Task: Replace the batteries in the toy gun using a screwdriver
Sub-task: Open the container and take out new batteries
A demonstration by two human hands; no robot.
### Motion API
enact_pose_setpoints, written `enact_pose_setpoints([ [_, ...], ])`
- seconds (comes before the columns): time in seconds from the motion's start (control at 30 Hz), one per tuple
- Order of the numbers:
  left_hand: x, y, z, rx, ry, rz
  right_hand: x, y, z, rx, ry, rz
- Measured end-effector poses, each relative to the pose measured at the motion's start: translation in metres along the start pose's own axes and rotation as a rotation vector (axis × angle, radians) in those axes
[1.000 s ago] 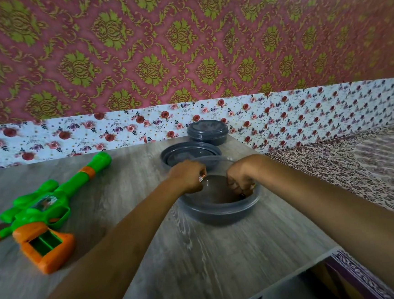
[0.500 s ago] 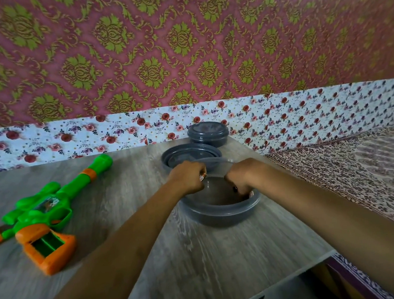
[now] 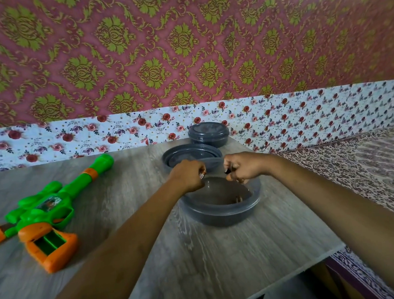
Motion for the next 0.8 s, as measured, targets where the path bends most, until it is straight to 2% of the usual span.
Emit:
enact_pose_setpoints([
  [0.1, 0.0, 0.001, 0.0, 0.01, -0.008, 0.003, -0.006, -0.004, 0.0, -0.054, -0.079, 0.022],
  [0.2, 0.0, 0.001, 0.001, 0.026, -0.019, 0.014, -0.02, -0.004, 0.004, -0.097, -0.32, 0.064],
  [0.37, 0.002, 0.001, 0.002, 0.04, -0.05, 0.018, -0.041, 0.002, 0.002, -0.191, -0.513, 0.134],
  [0.53, 0.005, -0.001, 0.003, 0.045, -0.095, 0.005, -0.044, 0.002, 0.007, -0.162, -0.42, 0.135],
  [0.6, 0.009, -0.001, 0.004, 0.059, -0.164, -0.014, -0.038, 0.001, 0.006, -0.163, -0.276, 0.063],
  [0.63, 0.012, -0.001, 0.005, 0.074, -0.218, -0.043, -0.034, 0.001, 0.005, -0.163, -0.122, 0.011],
  [0.73, 0.03, -0.011, 0.015, 0.165, -0.531, -0.172, -0.025, -0.004, 0.003, -0.15, 0.601, -0.1],
  [0.8, 0.042, -0.021, 0.02, 0.203, -0.733, -0.222, -0.022, -0.013, 0.012, -0.119, 1.012, -0.106],
])
Point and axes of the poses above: each hand's wrist, its own y-axis towards the middle knuckle, its own x-axis out of the back of the hand, z = x × y, the point moved 8 cm from there along y, towards the middle knuckle, and after that the axes turned 7 degrees about -y, right-handed, at the moved point
